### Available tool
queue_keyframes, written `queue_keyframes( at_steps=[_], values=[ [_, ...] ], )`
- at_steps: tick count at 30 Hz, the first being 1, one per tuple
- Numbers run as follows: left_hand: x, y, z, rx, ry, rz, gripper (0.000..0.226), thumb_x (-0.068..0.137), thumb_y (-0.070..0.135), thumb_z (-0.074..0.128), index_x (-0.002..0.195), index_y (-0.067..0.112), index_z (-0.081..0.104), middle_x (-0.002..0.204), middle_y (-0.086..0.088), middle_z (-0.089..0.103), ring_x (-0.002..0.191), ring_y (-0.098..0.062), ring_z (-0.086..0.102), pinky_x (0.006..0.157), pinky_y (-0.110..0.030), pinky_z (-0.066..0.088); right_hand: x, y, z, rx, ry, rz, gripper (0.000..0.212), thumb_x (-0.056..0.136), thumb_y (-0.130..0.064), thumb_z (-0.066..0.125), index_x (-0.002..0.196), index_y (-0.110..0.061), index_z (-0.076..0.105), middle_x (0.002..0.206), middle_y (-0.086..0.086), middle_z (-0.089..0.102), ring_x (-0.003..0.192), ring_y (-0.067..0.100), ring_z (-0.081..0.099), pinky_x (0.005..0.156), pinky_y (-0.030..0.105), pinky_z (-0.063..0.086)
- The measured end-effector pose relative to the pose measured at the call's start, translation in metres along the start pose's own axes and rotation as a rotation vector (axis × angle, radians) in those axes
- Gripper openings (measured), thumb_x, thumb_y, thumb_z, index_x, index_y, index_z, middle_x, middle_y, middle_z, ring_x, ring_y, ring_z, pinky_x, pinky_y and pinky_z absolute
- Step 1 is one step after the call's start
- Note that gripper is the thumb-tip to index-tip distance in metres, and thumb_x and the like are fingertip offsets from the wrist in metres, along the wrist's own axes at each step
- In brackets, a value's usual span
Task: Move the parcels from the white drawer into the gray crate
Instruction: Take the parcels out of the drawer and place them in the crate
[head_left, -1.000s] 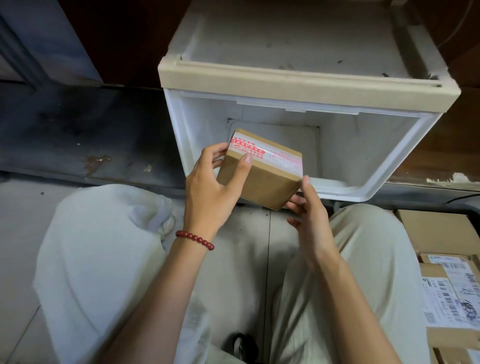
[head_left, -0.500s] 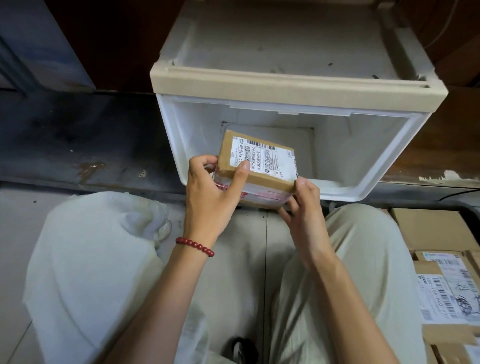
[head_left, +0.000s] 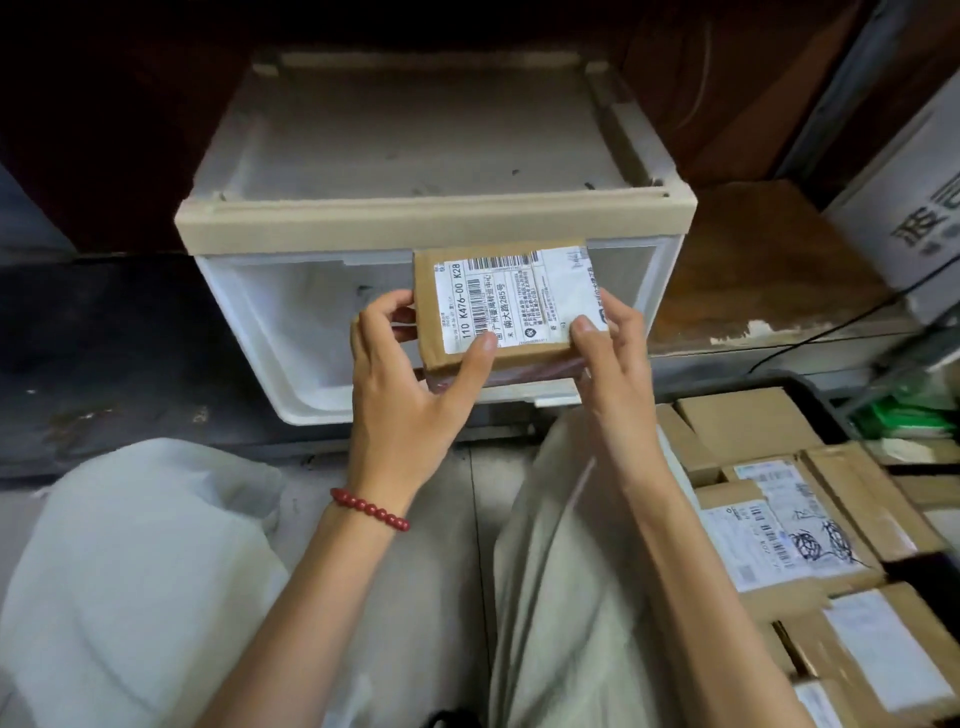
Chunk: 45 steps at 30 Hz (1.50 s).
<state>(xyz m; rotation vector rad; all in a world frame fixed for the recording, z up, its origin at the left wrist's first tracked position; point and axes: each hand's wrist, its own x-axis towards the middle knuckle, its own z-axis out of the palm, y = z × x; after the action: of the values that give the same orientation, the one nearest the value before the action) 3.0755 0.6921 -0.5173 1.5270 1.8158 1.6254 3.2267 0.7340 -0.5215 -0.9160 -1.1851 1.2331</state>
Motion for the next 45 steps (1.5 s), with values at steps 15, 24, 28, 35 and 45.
queue_keyframes(
  at_steps=[15, 24, 28, 35, 45],
  values=[
    [-0.025, 0.098, 0.172, 0.019, -0.694, 0.233, 0.076, 0.078, 0.044, 0.073, 0.143, 0.023, 0.040, 0.138, 0.006, 0.050, 0.125, -0.009, 0.046, 0.101, -0.021, 0.036, -0.059, -0.047, -0.206, -0.217, 0.514, 0.044, 0.051, 0.089, -0.015, 0.066, 0.132, -0.029, 0.040, 0.132, 0.002, 0.054, 0.111, 0.008, 0.061, 0.090, 0.033, 0.055],
    [-0.091, 0.131, 0.261, 0.001, -1.167, 0.382, 0.097, 0.074, 0.037, 0.079, 0.151, 0.024, 0.021, 0.143, -0.001, 0.045, 0.130, -0.017, 0.043, 0.107, -0.031, 0.036, -0.131, -0.058, -0.288, -0.403, 0.887, 0.153, 0.055, 0.095, -0.016, 0.059, 0.142, -0.030, 0.035, 0.113, -0.010, 0.051, 0.086, -0.006, 0.063, 0.071, 0.020, 0.057],
    [-0.128, 0.135, 0.279, 0.046, -1.364, 0.401, 0.119, 0.065, 0.031, 0.087, 0.153, 0.025, 0.007, 0.145, -0.003, 0.034, 0.130, -0.017, 0.037, 0.097, -0.025, 0.032, -0.172, -0.053, -0.303, -0.470, 0.958, 0.254, 0.057, 0.095, -0.024, 0.058, 0.145, -0.034, 0.032, 0.118, -0.010, 0.051, 0.089, -0.002, 0.064, 0.070, 0.018, 0.055],
    [-0.177, 0.126, 0.284, 0.081, -1.556, 0.527, 0.110, 0.054, 0.031, 0.092, 0.142, 0.027, 0.026, 0.139, 0.004, 0.043, 0.117, -0.014, 0.048, 0.096, -0.037, 0.046, -0.255, -0.025, -0.305, -0.449, 1.032, 0.481, 0.050, 0.088, -0.036, 0.067, 0.130, -0.033, 0.041, 0.128, -0.004, 0.057, 0.113, 0.010, 0.059, 0.090, 0.045, 0.056],
    [-0.217, 0.099, 0.269, -0.110, -1.825, 0.192, 0.091, 0.059, 0.007, 0.088, 0.138, 0.020, 0.045, 0.123, 0.006, 0.057, 0.106, -0.007, 0.057, 0.088, -0.016, 0.051, -0.326, -0.017, -0.257, -0.299, 1.163, 0.676, 0.049, 0.082, -0.030, 0.072, 0.117, -0.018, 0.039, 0.103, -0.019, 0.058, 0.079, 0.004, 0.070, 0.055, 0.021, 0.056]
  ],
)
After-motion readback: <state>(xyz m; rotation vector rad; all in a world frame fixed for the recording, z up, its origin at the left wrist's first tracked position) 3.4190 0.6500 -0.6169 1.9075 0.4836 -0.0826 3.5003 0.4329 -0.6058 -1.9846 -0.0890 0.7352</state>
